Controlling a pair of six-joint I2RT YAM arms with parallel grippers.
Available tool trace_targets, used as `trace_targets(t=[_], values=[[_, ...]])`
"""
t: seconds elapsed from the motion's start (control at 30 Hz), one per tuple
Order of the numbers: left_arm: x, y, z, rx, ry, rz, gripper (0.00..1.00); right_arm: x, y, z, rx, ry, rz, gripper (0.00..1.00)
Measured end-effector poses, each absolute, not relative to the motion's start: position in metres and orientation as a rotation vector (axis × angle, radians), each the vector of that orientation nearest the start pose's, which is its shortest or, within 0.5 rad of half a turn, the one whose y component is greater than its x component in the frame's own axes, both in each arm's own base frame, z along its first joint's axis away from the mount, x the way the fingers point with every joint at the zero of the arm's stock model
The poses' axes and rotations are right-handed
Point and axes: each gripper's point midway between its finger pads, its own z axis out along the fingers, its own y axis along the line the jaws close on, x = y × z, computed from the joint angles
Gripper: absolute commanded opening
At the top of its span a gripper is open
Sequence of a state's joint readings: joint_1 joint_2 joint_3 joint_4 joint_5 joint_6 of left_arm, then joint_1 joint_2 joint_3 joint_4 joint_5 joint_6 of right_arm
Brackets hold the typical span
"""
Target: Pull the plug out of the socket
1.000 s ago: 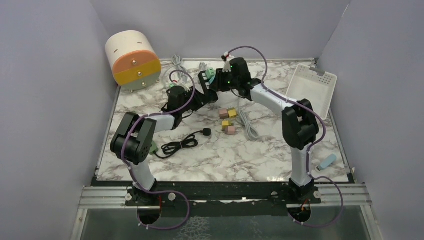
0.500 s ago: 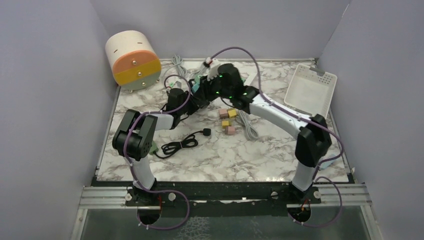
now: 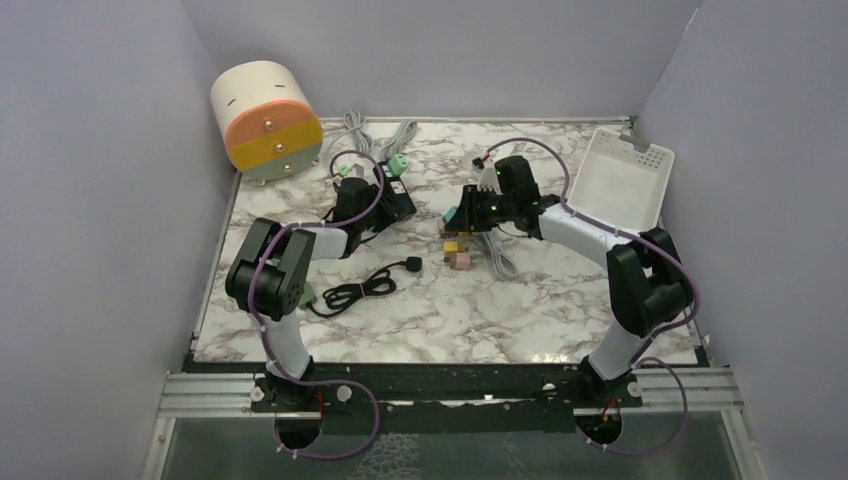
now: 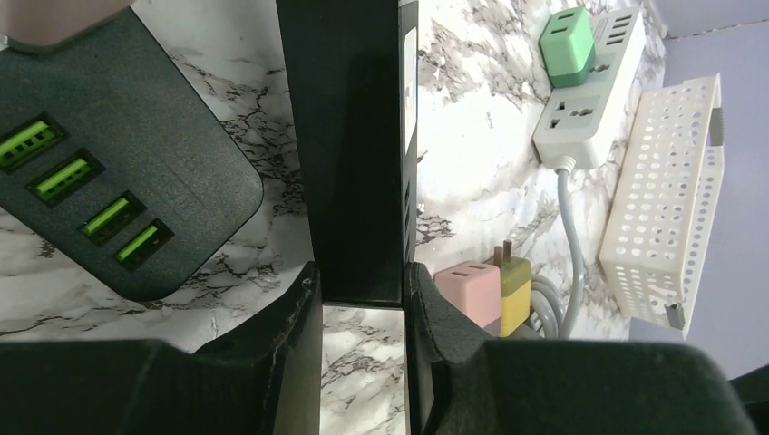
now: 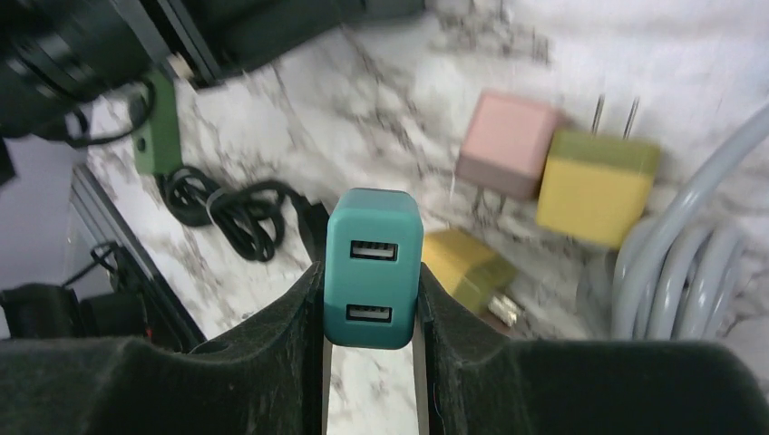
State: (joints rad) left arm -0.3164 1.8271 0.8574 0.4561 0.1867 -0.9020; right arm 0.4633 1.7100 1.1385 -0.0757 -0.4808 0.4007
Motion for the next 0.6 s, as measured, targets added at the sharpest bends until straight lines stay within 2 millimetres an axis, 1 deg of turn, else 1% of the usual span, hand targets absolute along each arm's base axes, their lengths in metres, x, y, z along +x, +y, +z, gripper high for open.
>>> trace_targets(t=[0.03, 0.07, 0.1, 0.2, 0.3, 0.33, 0.37, 0.4, 0.43, 0.5, 0.57, 0.6], values=[[0.428, -0.208, 0.06, -0.512, 2.154, -0.902, 0.0, 0.35, 0.284, 0.118, -0.356, 2.332, 0.996, 0.03], [0.428, -0.207, 0.059, -0.504, 2.158, -0.896, 0.0, 0.344, 0.282, 0.11, -0.358, 2.356, 0.997, 0.09], [0.427, -0.207, 0.059, -0.494, 2.16, -0.891, 0.0, 0.337, 0.279, 0.101, -0.358, 2.387, 0.998, 0.18], [0.427, -0.207, 0.059, -0.465, 2.165, -0.877, 0.0, 0.322, 0.272, 0.082, -0.348, 2.454, 0.99, 0.43], [0.426, -0.206, 0.06, -0.443, 2.174, -0.864, 0.0, 0.315, 0.268, 0.076, -0.349, 2.488, 0.981, 0.6], [0.426, -0.206, 0.061, -0.435, 2.172, -0.862, 0.0, 0.315, 0.268, 0.076, -0.352, 2.489, 0.978, 0.7], [0.426, -0.206, 0.062, -0.426, 2.171, -0.86, 0.0, 0.314, 0.268, 0.075, -0.358, 2.49, 0.976, 0.82], [0.425, -0.206, 0.063, -0.416, 2.171, -0.856, 0.0, 0.314, 0.267, 0.075, -0.367, 2.492, 0.972, 0.92], [0.425, -0.207, 0.065, -0.406, 2.169, -0.854, 0.0, 0.313, 0.266, 0.074, -0.368, 2.495, 0.97, 0.94], [0.423, -0.208, 0.068, -0.381, 2.17, -0.85, 0.0, 0.313, 0.265, 0.078, -0.39, 2.489, 0.958, 0.95], [0.42, -0.212, 0.07, -0.354, 2.171, -0.849, 0.0, 0.318, 0.266, 0.088, -0.406, 2.469, 0.945, 0.95], [0.418, -0.214, 0.072, -0.338, 2.174, -0.847, 0.0, 0.324, 0.267, 0.099, -0.417, 2.437, 0.935, 0.95]])
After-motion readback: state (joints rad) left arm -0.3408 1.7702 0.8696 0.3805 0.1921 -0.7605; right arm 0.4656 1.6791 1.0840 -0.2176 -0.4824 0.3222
